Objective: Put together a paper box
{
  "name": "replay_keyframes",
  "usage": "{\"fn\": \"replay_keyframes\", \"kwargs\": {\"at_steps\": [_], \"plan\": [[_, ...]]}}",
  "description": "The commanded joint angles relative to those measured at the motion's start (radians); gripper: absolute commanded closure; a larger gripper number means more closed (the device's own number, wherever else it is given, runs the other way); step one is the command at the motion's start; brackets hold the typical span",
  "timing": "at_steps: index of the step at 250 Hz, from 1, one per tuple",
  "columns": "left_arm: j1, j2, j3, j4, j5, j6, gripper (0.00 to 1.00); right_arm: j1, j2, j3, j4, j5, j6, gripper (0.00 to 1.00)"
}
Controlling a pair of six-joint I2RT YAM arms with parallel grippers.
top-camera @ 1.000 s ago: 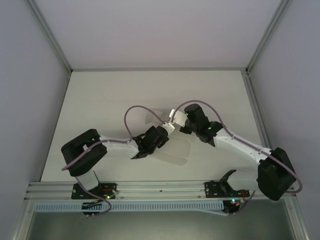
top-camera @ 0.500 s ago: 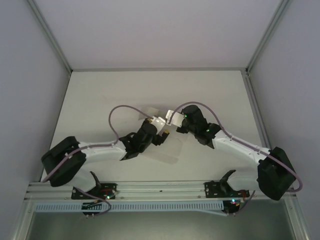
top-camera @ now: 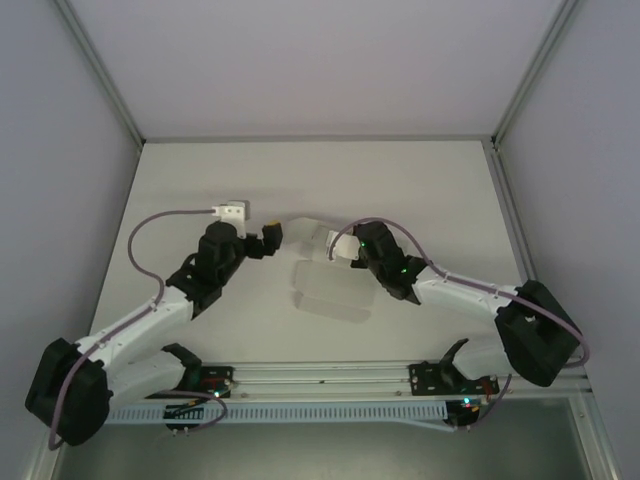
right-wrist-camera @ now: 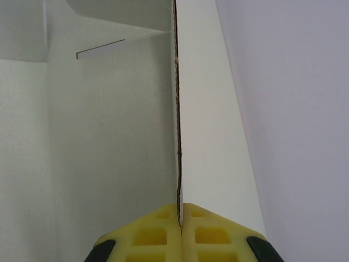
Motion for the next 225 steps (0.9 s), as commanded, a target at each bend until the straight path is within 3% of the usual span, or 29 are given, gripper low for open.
{"fn": "replay_keyframes", "kwargs": {"at_steps": [1, 22, 65, 107, 133, 162, 225], "plan": [[0.139, 0.114, 0.030, -0.024, 0.154, -0.132, 0.00, 0.023, 0.030, -0.015, 0.134, 0.068, -0.064, 1.00], [0.208, 0.230, 0.037, 0.095, 0.294, -0.129, 0.00, 0.025, 0.043, 0.003, 0.095, 0.046, -0.033, 1.00], [0.226, 0.425, 0.122, 0.191, 0.400, -0.078, 0.00, 0.025, 0.045, 0.001, 0.075, 0.037, -0.009, 1.00], [0.204, 0.511, 0.134, 0.334, 0.638, 0.025, 0.00, 0.025, 0.042, 0.011, 0.070, 0.019, 0.030, 1.00], [0.180, 0.520, 0.117, 0.365, 0.725, 0.077, 0.01, 0.025, 0.054, 0.015, 0.069, 0.032, 0.027, 1.00], [0.140, 0.502, 0.098, 0.336, 0.744, 0.142, 0.06, 0.023, 0.067, 0.024, 0.057, 0.064, 0.034, 1.00], [0.070, 0.476, 0.041, 0.365, 0.799, 0.178, 0.32, 0.024, 0.056, 0.024, 0.030, 0.057, 0.057, 1.00]]}}
